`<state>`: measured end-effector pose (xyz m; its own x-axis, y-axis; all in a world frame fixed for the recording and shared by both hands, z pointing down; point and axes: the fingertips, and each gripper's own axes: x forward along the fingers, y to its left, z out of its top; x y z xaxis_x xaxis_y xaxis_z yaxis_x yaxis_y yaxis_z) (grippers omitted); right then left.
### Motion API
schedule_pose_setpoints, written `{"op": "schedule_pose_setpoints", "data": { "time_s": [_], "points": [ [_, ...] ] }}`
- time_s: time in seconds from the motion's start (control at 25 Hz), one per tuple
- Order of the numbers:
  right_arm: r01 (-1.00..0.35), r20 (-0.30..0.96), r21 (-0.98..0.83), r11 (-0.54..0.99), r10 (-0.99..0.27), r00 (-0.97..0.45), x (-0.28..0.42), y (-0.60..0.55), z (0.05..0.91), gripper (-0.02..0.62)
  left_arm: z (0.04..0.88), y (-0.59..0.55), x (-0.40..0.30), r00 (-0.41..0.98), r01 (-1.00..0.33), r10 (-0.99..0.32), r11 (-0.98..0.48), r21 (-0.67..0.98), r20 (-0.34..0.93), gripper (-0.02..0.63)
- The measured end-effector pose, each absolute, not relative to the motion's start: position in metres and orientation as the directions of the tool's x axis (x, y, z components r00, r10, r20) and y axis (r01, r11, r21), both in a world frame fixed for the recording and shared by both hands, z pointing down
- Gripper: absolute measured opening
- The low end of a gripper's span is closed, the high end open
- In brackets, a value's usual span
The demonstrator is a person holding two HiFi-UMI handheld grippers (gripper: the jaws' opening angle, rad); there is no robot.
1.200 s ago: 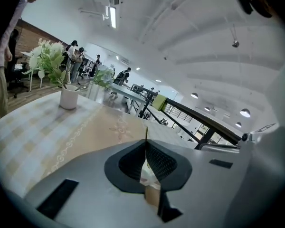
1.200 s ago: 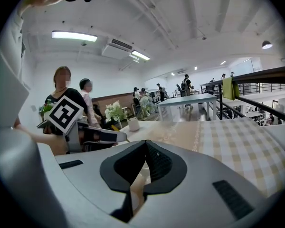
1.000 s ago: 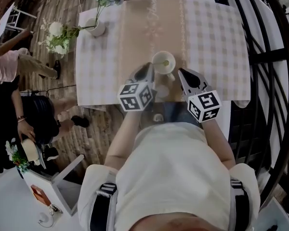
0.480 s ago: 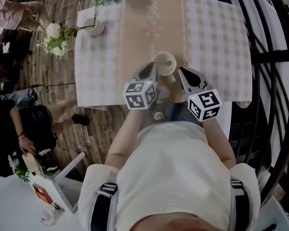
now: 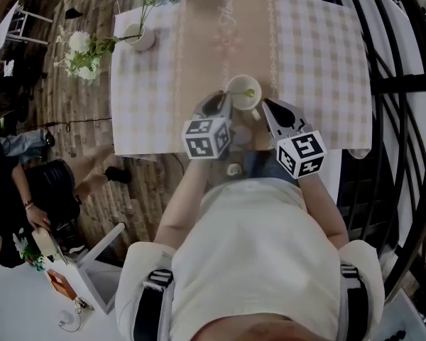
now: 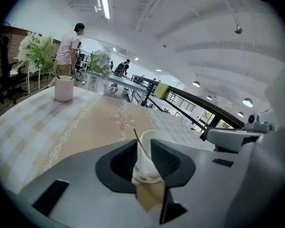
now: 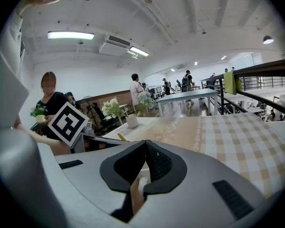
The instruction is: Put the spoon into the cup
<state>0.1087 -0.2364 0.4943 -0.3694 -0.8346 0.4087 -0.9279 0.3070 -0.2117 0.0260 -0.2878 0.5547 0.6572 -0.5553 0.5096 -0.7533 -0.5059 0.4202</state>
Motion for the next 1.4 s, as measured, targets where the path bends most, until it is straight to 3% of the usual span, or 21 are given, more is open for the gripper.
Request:
{"op": "schedule_pose_setpoints", "data": {
  "time_s": [0.08, 0.6, 1.4],
  "points": [
    [-0.928, 0.411, -0.21, 0.309, -0.833, -0.371, 0.108, -0.236, 0.495, 0.0, 0.555, -0.287, 0.026, 0.669, -0.743, -0.548, -0.507, 0.437, 0.502, 0.13],
    [-0.933, 0.396, -0.184, 0.309, -0.845, -0.358, 0.11, -0.223, 0.485, 0.0, 0.535, -0.276, 0.017, 0.67, -0.742, -0.575, -0.526, 0.415, 0.469, 0.153],
    [-0.939, 0.3, -0.131, 0.319, -0.89, -0.344, 0.098, -0.223, 0.436, 0.0, 0.474, -0.267, -0.027, 0.614, -0.787, -0.695, -0.499, 0.362, 0.375, 0.009]
  ]
}}
